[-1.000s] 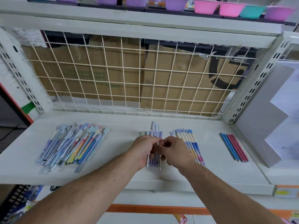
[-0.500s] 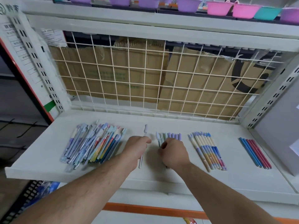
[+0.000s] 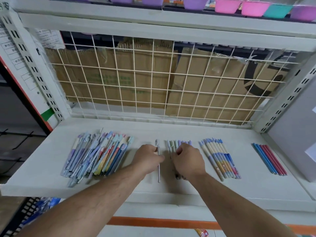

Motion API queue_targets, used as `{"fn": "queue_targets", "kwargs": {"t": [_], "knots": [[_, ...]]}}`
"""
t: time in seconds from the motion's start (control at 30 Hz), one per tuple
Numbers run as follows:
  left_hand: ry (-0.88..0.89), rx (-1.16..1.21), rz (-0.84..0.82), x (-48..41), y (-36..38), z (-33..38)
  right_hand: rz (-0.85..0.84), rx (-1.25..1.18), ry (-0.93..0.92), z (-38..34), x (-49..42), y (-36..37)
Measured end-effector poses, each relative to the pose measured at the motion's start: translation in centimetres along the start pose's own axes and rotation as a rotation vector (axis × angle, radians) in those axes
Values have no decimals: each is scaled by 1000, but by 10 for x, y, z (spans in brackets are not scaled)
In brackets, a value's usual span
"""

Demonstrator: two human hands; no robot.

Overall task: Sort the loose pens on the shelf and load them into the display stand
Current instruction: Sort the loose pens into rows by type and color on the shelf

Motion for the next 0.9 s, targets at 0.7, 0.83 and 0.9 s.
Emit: {"fn": "queue_targets", "kwargs": {"t": [0.7,0.83,0.9], "knots": [[99,-352,131,-6,41,45,194,-158,31,58,9,-76],[88,-376,135,-2,44,45,176,-29,-35,54,10,-76],[106,-400,145,2,43,46,152,65,-87,49,10,-73]]}}
Point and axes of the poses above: each hand's wrist, its own x-axis away from the middle knuckle, its own y-axis out of the palm, z = x × y, the point moved 8 cm from there along -x, towards the middle knuckle, and after that the axes turned 3 degrees about y, right-handed, at the moved point
